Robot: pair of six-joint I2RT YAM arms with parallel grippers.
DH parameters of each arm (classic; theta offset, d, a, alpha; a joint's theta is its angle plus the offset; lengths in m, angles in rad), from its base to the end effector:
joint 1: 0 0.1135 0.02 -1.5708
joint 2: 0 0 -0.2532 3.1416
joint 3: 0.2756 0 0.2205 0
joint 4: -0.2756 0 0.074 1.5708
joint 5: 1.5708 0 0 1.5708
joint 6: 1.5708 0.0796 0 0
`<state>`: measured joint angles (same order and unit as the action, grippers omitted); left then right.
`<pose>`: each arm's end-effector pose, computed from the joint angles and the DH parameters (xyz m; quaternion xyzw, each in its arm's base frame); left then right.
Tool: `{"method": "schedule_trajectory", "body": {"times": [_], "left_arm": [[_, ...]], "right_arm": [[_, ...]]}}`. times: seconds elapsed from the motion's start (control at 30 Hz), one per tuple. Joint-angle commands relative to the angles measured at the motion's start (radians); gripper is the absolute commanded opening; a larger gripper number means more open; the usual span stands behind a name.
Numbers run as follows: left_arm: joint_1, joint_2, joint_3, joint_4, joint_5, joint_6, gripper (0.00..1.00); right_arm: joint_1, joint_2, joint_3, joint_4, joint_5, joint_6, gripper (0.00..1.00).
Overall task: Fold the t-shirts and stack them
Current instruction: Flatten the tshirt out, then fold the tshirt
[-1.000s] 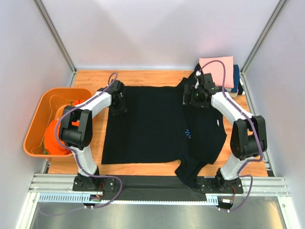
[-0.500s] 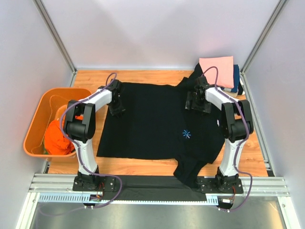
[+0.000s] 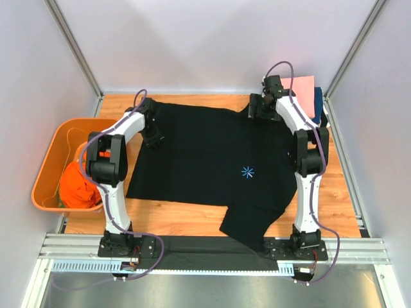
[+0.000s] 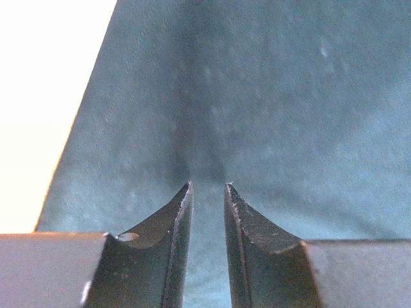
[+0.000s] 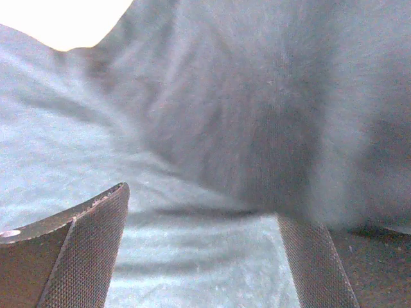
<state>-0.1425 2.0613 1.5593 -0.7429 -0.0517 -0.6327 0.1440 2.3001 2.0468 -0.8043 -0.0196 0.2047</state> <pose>0.3998 -0.0532 0.1419 -0.2434 0.9559 -0.0377 0.1598 0.4793 0.0711 0.1734 0.0269 0.9668 0.0534 0.2483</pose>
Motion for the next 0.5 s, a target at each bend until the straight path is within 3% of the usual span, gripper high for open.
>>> {"method": "schedule_trajectory", "body": {"times": [0.0, 0.17, 0.27, 0.47], "left_arm": [[-0.026, -0.235, -0.053, -0.029, 0.039, -0.030, 0.35], [-0.058, -0.498, -0.260, -0.035, -0.017, -0.039, 0.38], [-0.057, -0.682, -0.413, -0.052, -0.095, -0.084, 0.38], [-0.042, -1.049, -0.766, -0.039, -0.100, -0.192, 0.43]], "right_arm": [[0.012, -0.128, 0.033, -0.012, -0.020, -0.074, 0.93], [0.041, -0.444, -0.198, -0.022, -0.011, -0.010, 0.94], [0.074, -0.662, -0.428, -0.033, 0.018, 0.079, 0.94], [0.257, -1.134, -0.962, -0.009, 0.035, 0.399, 0.94]]}}
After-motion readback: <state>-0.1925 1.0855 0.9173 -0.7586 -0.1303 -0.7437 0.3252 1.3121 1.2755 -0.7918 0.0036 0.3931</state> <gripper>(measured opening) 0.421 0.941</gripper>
